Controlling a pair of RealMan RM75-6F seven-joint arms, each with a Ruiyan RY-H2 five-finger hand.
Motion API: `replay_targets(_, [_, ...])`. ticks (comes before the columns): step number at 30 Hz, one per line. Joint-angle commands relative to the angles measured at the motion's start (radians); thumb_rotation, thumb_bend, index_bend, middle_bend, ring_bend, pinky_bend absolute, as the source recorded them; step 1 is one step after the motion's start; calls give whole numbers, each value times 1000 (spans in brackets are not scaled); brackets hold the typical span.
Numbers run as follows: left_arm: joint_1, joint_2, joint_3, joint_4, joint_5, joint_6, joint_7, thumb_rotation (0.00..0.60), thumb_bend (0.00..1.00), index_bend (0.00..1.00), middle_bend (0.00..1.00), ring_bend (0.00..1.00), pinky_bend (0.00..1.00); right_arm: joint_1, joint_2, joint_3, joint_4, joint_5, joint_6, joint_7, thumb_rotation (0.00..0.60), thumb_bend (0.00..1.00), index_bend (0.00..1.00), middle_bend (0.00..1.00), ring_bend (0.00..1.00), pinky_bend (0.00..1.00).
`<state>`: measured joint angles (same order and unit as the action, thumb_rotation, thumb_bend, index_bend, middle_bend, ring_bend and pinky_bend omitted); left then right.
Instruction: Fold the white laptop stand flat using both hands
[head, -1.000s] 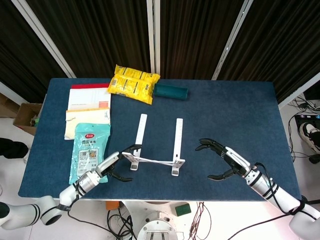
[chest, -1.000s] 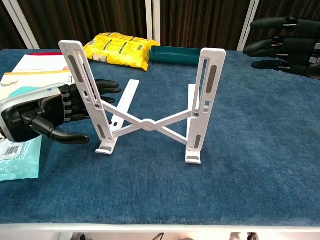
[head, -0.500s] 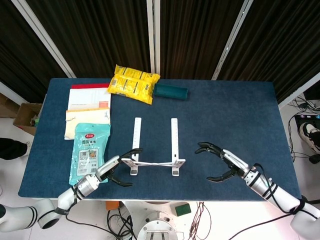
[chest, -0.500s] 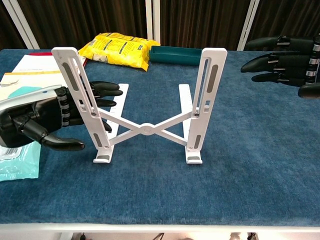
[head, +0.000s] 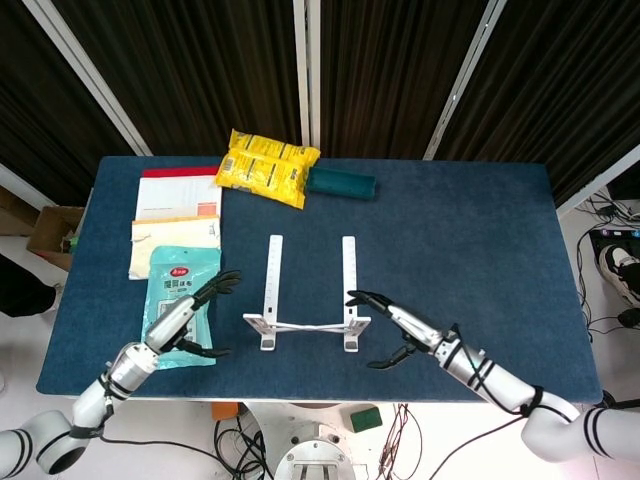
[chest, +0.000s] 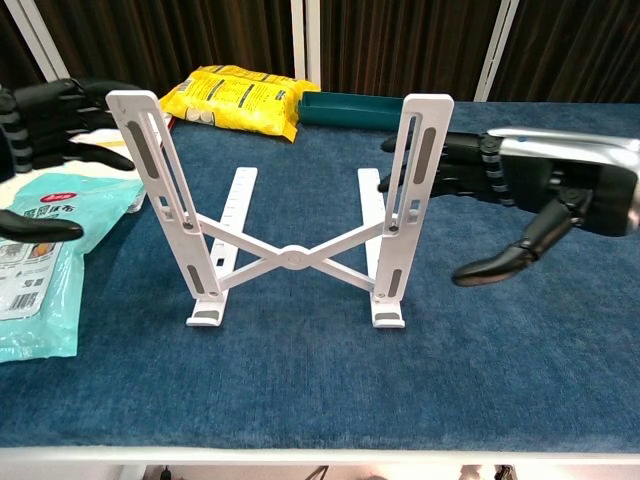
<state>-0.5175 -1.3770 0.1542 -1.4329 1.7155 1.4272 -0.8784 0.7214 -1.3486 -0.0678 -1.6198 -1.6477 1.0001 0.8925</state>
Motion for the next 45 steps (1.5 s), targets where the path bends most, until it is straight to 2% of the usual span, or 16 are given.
replay_targets(1, [72, 101, -7, -87, -41, 58, 153, 600, 125, 93, 33, 28, 182, 21, -83, 69, -5, 86, -43, -72, 600, 40, 10, 144, 0, 0])
replay_targets(9, [137, 150, -21, -127, -85, 72, 266, 600, 125, 93, 33, 28, 182, 16, -195, 200, 55, 327, -62, -232, 600, 41, 0, 143, 0, 0])
replay_targets(16, [144, 169, -50, -125, -101, 41, 305, 600, 126, 94, 33, 28, 182, -14, -203, 281, 100, 524, -69, -317, 600, 42, 0, 101, 0, 0])
replay_targets(21, [133, 179, -80, -112, -136, -11, 399, 600, 125, 93, 33, 27, 183, -66, -183, 307, 105, 559, 3, -357, 600, 42, 0, 32, 0, 0])
replay_targets(24, [118, 184, -106, -98, -171, -51, 497, 600, 125, 93, 33, 28, 183, -114, -142, 295, 86, 477, 86, -363, 600, 42, 0, 19, 0, 0])
replay_targets(27, [88, 177, -136, -82, -193, -100, 618, 600, 125, 94, 33, 27, 183, -151, -78, 243, 73, 307, 183, -406, 600, 42, 0, 52, 0, 0])
replay_targets(30, [38, 164, -165, -64, -210, -175, 712, 600, 125, 94, 33, 28, 183, -163, -2, 191, 56, 147, 248, -492, 600, 42, 19, 178, 37, 10])
replay_targets(33, [-20, 136, -196, -38, -223, -247, 810, 600, 125, 93, 29, 27, 180, -162, 54, 162, 31, 44, 277, -613, 600, 41, 153, 370, 194, 114])
replay_targets(35, [-52, 106, -215, -15, -231, -282, 862, 600, 109, 89, 19, 24, 174, -157, 71, 150, 17, -3, 281, -690, 600, 21, 291, 480, 313, 228])
replay_targets(38, [-107, 42, -243, 40, -252, -342, 969, 600, 47, 74, 1, 7, 155, -144, 69, 132, 9, -57, 265, -825, 600, 0, 432, 581, 418, 327])
replay_targets(41, [-149, -26, -263, 99, -264, -379, 1023, 600, 15, 64, 0, 0, 137, -135, 35, 122, 44, -90, 252, -928, 600, 0, 544, 657, 496, 419])
replay_targets(45, [-206, -132, -283, 210, -268, -418, 1071, 600, 1, 59, 0, 0, 136, -130, -54, 108, 114, -96, 227, -1013, 600, 0, 600, 694, 536, 464])
